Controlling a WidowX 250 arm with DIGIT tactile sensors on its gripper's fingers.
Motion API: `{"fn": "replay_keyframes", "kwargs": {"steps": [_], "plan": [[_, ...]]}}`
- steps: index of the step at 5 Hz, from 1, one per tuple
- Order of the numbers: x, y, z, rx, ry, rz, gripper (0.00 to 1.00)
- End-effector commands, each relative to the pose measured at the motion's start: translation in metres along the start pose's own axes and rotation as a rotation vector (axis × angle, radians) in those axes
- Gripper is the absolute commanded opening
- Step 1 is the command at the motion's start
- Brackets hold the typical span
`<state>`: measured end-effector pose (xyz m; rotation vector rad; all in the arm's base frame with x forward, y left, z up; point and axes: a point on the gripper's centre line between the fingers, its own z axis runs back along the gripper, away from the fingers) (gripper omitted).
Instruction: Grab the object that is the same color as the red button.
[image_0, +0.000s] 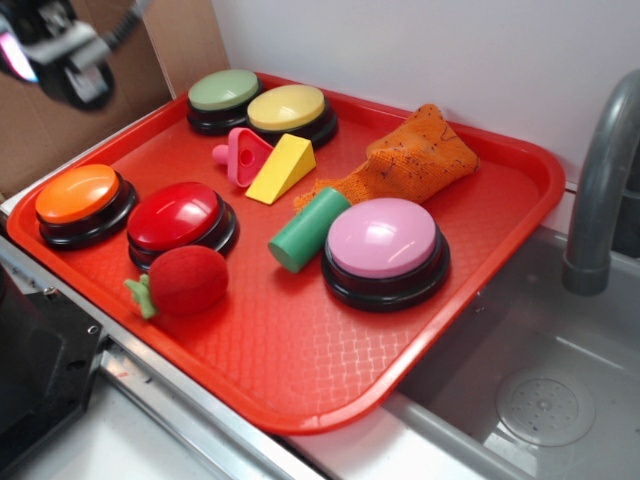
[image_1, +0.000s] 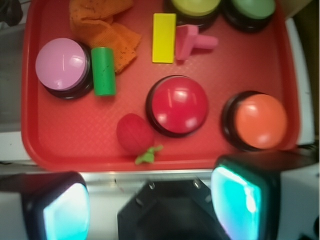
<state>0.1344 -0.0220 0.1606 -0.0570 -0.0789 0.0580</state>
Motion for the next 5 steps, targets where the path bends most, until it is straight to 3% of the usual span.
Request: {"fn": "replay_keyframes", "kwargs": {"steps": [1,2,4,5], "plan": [[0.007,-0.011,-0.049,0.015,-0.001,0.115,1.0],[0.004,-0.016,-0.067,0.063,0.005,0.171,1.0],[0.007,-0.017,-0.107,0.093,0.017,0.277,1.0],[0.005,-0.02,-0.121,0.053,0.05,0.341,1.0]]}}
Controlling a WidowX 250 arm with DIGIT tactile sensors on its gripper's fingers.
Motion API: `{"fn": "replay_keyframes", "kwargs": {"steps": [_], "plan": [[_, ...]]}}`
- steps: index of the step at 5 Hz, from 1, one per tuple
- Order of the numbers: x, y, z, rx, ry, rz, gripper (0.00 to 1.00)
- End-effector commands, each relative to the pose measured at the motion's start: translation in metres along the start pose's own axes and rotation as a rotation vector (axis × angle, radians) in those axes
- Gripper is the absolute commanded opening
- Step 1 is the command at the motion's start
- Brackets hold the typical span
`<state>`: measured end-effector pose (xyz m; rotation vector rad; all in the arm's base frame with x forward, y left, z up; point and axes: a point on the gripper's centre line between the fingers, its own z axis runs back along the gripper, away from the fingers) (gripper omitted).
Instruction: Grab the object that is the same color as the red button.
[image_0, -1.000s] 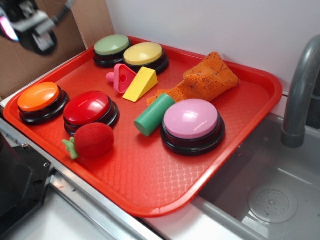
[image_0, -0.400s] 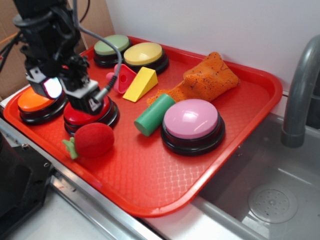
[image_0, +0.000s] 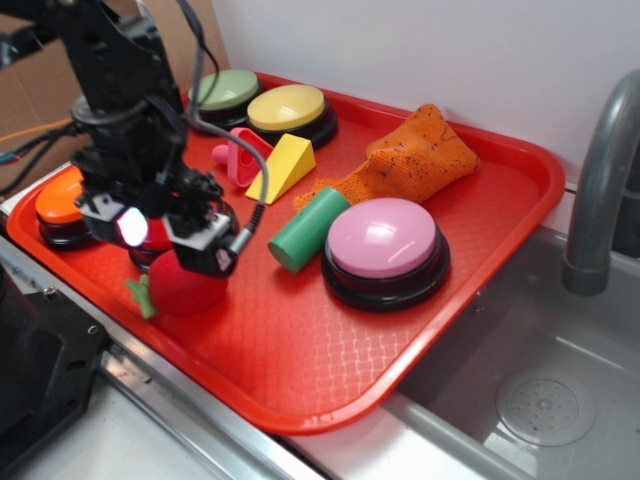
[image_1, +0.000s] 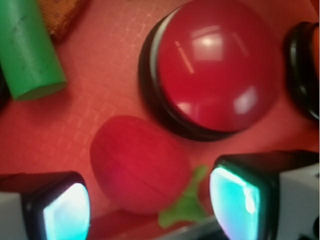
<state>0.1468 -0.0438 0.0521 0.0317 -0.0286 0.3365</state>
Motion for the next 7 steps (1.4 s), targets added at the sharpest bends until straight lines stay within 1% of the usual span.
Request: {"fn": "replay_keyframes", "kwargs": {"steps": [1,2,3,4,5,6,7], "plan": [[0.001,-0.006,-0.022,-0.033,0.027,0.083,1.0],[0.002,-0.002,-0.033,-0.028,0.035,0.131,1.0],[0.003,0.002,-0.032,-0.016,0.015,0.171,0.0],[0.007,0.001,-0.017,-0.027,0.017,0.132,0.0],[0.021,-0.004,0.015,-0.044,-0.011,0.06,0.0],[0.049,-0.005,0.066,-0.083,-0.07,-0.051,0.0],[0.069,0.004,0.107,-0.092,-0.069,-0.131,0.0]]}}
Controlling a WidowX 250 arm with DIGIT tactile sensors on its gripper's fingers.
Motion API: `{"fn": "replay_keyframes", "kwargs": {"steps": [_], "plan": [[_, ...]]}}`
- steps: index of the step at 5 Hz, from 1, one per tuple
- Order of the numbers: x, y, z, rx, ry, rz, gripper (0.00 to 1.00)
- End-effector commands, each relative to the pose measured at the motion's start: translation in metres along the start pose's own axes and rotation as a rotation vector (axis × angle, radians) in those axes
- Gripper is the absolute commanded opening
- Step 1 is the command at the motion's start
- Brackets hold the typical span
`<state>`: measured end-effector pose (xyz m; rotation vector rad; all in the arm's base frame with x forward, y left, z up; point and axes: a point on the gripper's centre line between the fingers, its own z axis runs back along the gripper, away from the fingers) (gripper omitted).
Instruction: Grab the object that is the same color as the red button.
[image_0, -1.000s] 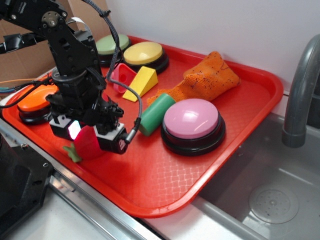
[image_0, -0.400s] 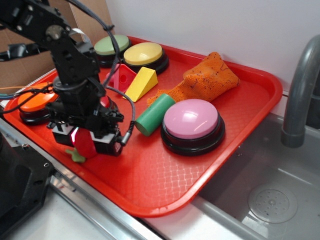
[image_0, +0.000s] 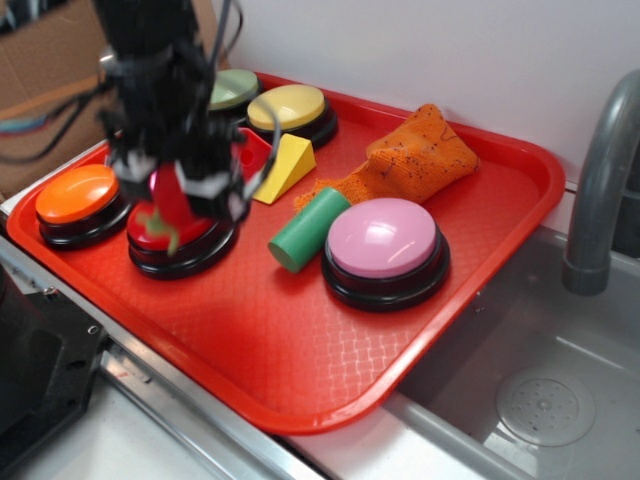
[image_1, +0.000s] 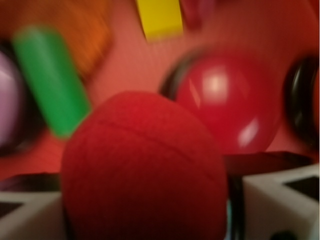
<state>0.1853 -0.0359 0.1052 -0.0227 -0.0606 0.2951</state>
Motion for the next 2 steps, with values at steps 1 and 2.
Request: {"fn": "replay_keyframes", "kwargs": {"steps": [1,2], "plan": [[0.0532,0.0116,0.0798,-0.042,-0.103,-0.18,0.0],[0.0589,0.014,0.0859,-0.024,-0.109,-0.199,0.0]]}}
